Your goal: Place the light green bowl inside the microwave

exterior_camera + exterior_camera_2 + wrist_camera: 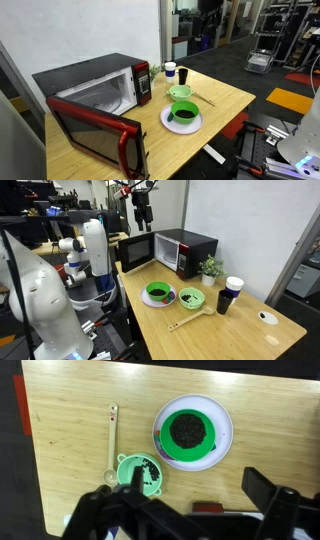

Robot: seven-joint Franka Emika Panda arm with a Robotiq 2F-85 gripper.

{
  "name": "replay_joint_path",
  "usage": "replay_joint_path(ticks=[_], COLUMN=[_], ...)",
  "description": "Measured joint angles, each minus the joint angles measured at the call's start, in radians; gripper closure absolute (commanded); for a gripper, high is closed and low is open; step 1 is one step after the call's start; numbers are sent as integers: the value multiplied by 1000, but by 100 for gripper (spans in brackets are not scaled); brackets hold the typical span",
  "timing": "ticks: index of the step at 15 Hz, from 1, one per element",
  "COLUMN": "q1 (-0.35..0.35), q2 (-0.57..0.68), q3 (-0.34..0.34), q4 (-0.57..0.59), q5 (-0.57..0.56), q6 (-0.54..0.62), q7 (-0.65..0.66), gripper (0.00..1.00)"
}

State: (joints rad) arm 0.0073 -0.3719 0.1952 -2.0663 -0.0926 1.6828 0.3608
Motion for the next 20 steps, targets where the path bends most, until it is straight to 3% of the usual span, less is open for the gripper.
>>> replay_joint_path(ticks=[15, 20], q1=[1, 1], q2=[1, 34], q3=[-3, -46], q4=[0, 23], q5=[0, -23], q6=[6, 34], q7=[0, -33], gripper=[0, 0])
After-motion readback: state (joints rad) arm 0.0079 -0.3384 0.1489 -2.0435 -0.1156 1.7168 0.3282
